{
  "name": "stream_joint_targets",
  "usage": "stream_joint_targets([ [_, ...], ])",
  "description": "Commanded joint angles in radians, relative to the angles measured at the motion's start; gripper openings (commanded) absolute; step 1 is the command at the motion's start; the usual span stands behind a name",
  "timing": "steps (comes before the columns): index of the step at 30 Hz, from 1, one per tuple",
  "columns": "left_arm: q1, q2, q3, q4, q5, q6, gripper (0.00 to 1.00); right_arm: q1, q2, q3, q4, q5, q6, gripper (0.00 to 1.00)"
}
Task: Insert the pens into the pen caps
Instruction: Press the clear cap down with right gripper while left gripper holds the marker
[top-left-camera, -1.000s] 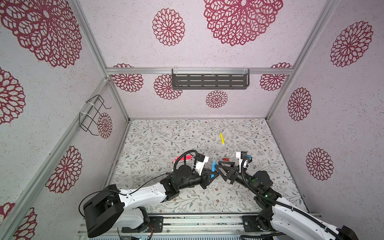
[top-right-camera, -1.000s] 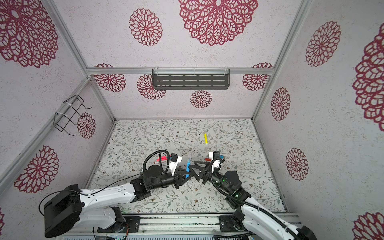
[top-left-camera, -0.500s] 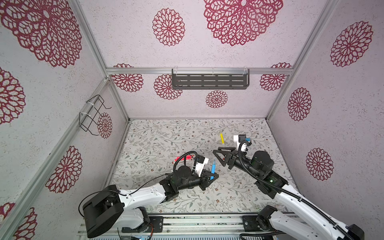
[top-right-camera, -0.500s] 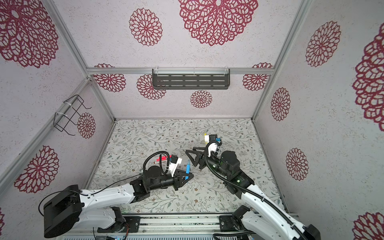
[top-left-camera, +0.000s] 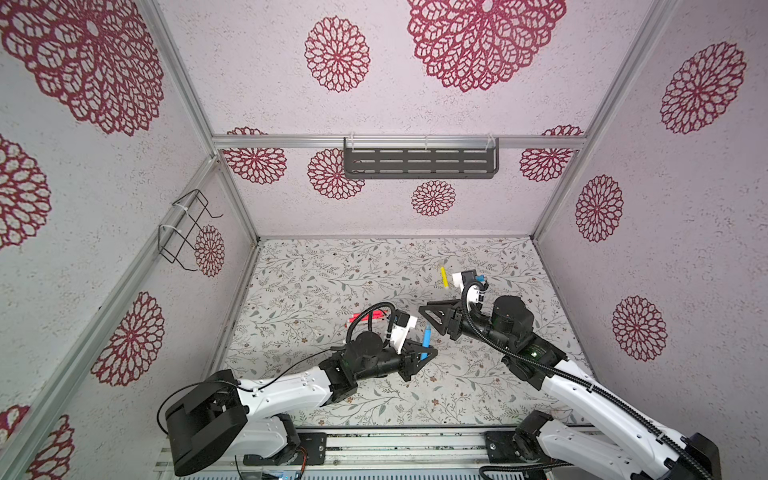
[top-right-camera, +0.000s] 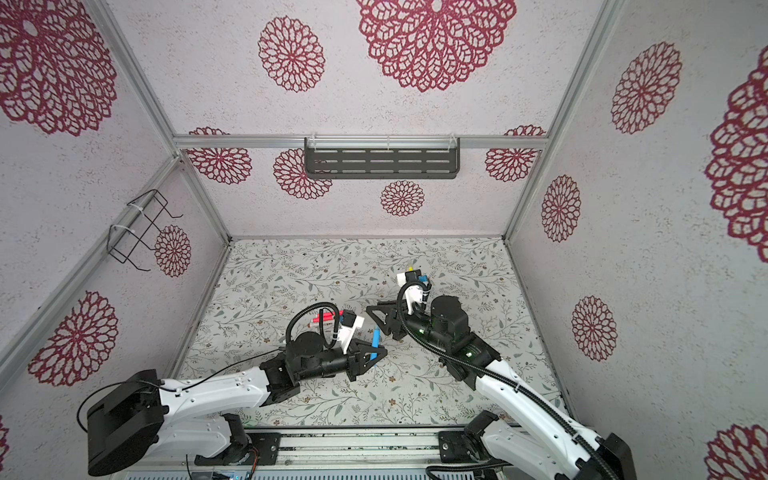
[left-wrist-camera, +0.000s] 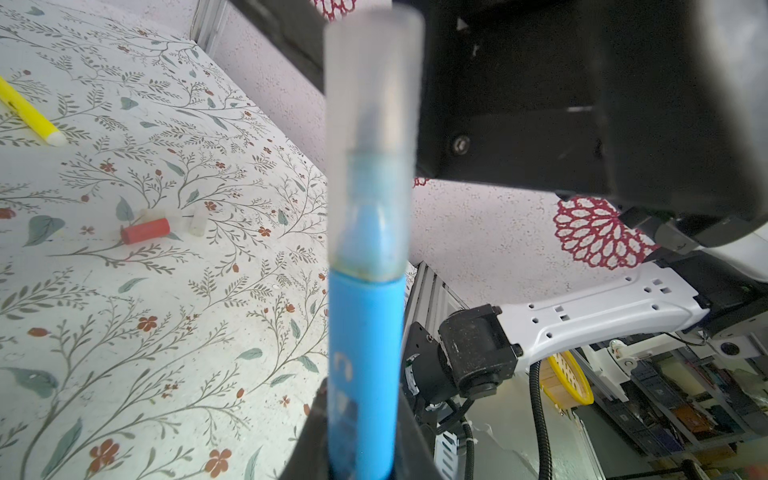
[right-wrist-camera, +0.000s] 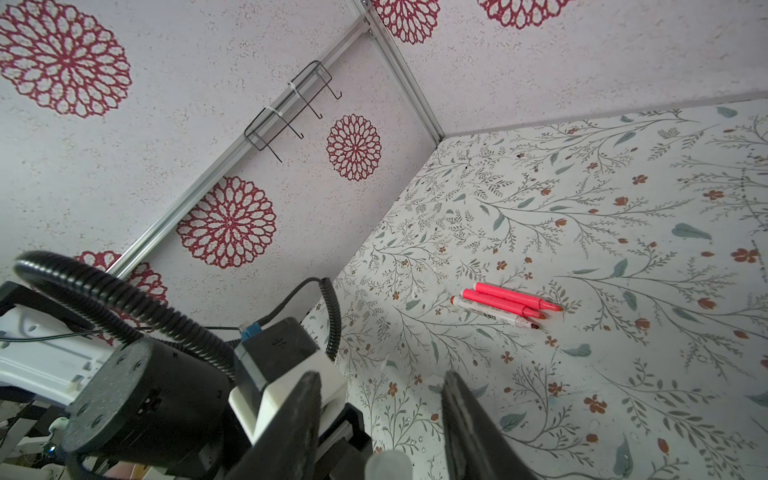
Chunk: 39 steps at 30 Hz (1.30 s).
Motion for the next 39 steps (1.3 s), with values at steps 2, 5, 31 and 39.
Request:
stream_joint_targets([
  [2, 0.009, -0.017, 0.002, 0.021, -0.002, -0.001, 0.00, 0.008, -0.027, -0.003, 0.013, -0.014, -0.021, 0.45],
  [5, 0.009, -0.016, 0.005, 0.020, -0.002, 0.003, 0.00, 0.013, -0.032, -0.014, 0.007, -0.007, -0.025, 0.41],
  [31, 0.140, -0.118, 0.002, 0.054, 0.094, 0.006, 0.00, 0.148, -0.102, -0.203, -0.080, 0.150, 0.008, 0.00],
  [39, 0.222, -0.147, 0.001, 0.129, 0.196, -0.037, 0.00, 0.252, -0.058, -0.225, -0.069, 0.041, -0.023, 0.00],
])
